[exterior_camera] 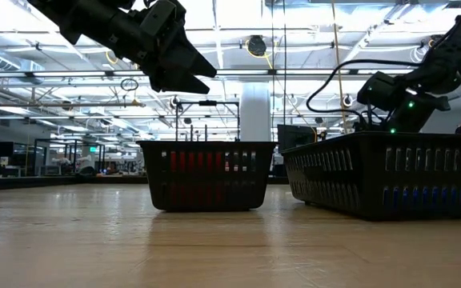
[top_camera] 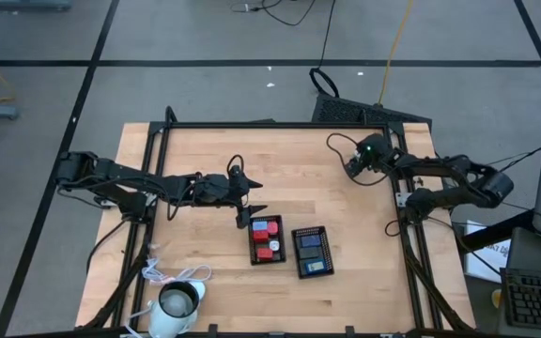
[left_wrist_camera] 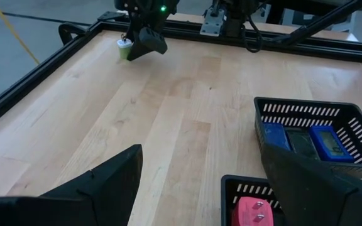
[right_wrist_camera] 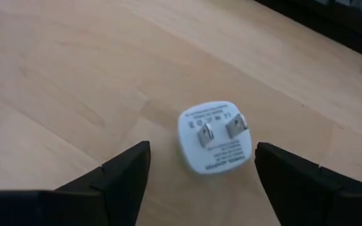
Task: Pick & Place Office items
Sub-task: Put the light green charger adapter into the left basket
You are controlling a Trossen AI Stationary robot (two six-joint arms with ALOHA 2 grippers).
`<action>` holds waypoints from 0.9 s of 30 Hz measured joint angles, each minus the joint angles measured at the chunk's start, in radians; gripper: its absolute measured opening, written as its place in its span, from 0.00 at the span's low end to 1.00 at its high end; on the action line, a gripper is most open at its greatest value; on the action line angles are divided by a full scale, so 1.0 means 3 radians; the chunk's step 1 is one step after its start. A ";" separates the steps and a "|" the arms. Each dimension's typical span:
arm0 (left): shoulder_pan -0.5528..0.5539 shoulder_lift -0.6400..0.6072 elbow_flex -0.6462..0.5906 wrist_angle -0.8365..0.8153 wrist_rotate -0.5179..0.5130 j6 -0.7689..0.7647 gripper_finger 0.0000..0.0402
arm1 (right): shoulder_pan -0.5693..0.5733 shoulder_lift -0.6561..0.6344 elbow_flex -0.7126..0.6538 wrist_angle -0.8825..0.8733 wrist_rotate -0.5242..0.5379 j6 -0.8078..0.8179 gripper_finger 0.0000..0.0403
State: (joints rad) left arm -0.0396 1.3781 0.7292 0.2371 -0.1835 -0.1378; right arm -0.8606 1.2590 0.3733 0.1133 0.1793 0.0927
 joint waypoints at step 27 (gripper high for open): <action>-0.0055 0.0037 0.0000 0.0387 0.0010 -0.0464 0.82 | 0.0899 0.0161 0.0005 0.1296 -0.1555 -0.0026 0.30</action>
State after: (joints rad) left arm -0.0562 1.3893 0.7292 0.3533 -0.1806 -0.2771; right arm -0.5909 1.3071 0.3748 0.5022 -0.2874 0.0849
